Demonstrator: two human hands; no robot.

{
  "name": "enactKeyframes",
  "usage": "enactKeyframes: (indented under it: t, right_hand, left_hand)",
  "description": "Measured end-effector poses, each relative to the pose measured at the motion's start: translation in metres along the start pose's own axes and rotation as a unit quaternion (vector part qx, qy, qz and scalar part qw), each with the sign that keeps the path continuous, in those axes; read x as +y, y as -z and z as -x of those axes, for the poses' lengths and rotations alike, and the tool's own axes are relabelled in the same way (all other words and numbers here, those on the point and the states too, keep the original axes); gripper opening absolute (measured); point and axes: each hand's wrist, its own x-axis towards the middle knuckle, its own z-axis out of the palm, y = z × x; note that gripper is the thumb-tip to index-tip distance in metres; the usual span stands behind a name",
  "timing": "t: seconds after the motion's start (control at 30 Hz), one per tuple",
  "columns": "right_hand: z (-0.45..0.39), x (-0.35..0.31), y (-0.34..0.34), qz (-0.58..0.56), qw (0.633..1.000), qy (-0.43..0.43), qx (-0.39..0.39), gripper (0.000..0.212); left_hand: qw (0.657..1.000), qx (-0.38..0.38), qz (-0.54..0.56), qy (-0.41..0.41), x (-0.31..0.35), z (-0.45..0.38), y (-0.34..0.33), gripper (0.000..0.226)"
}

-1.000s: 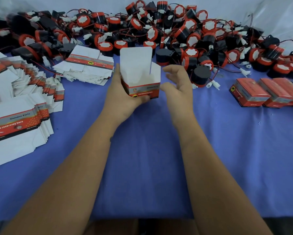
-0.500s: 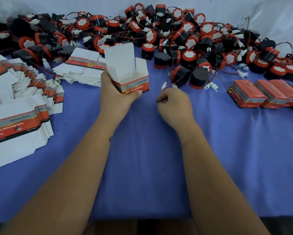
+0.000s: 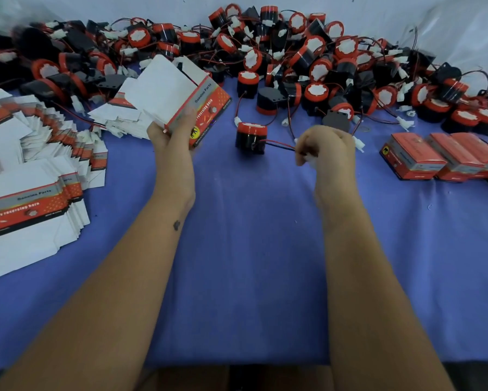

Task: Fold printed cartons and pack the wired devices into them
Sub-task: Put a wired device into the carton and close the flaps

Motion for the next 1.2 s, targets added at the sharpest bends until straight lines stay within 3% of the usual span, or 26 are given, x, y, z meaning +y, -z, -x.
enactKeyframes:
  t: [0.07,0.17,0.23,0.33,0.47,0.53,0.6,0.7,0.77,0.9,0.97,1.07,1.2]
  right_hand:
    - [-0.007,0.011,0.011,0.159,0.985,-0.039,0.062,0.023]
    - [-0.008,0.026,0.02,0.457,0.882,-0.026,0.108,0.019]
    - [-0.005,0.026,0.013,0.531,0.839,0.023,0.118,0.018]
    - [-0.003,0.022,-0.003,0.493,0.857,0.118,0.097,0.034]
    - [-0.001,0.019,-0.033,0.361,0.92,0.136,-0.062,0.055]
    - [-0.006,0.019,-0.045,0.366,0.914,0.123,-0.128,0.066]
    - [-0.014,0.019,-0.053,0.429,0.881,0.116,-0.159,0.071]
    - [-0.025,0.023,-0.06,0.435,0.874,0.116,-0.185,0.067]
    - [-0.028,0.028,-0.062,0.414,0.886,0.14,-0.152,0.052]
    - [-0.022,0.031,-0.063,0.425,0.883,0.201,0.004,0.03]
    - [-0.016,0.032,-0.062,0.408,0.887,0.215,0.04,0.029]
    - [-0.001,0.026,-0.056,0.266,0.918,0.27,0.114,0.04]
    - [0.016,0.021,-0.049,0.191,0.878,0.409,0.157,0.053]
  left_hand:
    - [1.0,-0.004,0.009,0.012,-0.001,0.0,0.0,0.036]
    - [1.0,-0.01,0.004,0.021,-0.003,0.0,-0.001,0.037]
    - [1.0,-0.014,-0.012,0.023,-0.004,-0.001,-0.002,0.04]
    - [0.999,-0.006,-0.051,0.015,-0.005,0.0,-0.005,0.057]
    - [0.991,0.015,-0.127,-0.03,-0.007,0.001,-0.005,0.054]
    - [0.984,0.032,-0.164,-0.062,-0.007,0.001,-0.004,0.054]
    - [0.979,0.043,-0.183,-0.081,-0.006,0.001,-0.002,0.057]
    - [0.973,0.046,-0.213,-0.078,-0.004,0.0,-0.001,0.065]
    - [0.967,0.039,-0.242,-0.075,-0.005,-0.001,0.001,0.071]
    - [0.952,0.022,-0.29,-0.092,-0.006,-0.004,0.002,0.072]
    - [0.95,0.007,-0.298,-0.093,-0.006,-0.004,0.003,0.069]
    - [0.949,-0.027,-0.306,-0.077,-0.006,-0.004,0.004,0.068]
    - [0.946,-0.069,-0.313,-0.046,-0.005,-0.003,0.005,0.072]
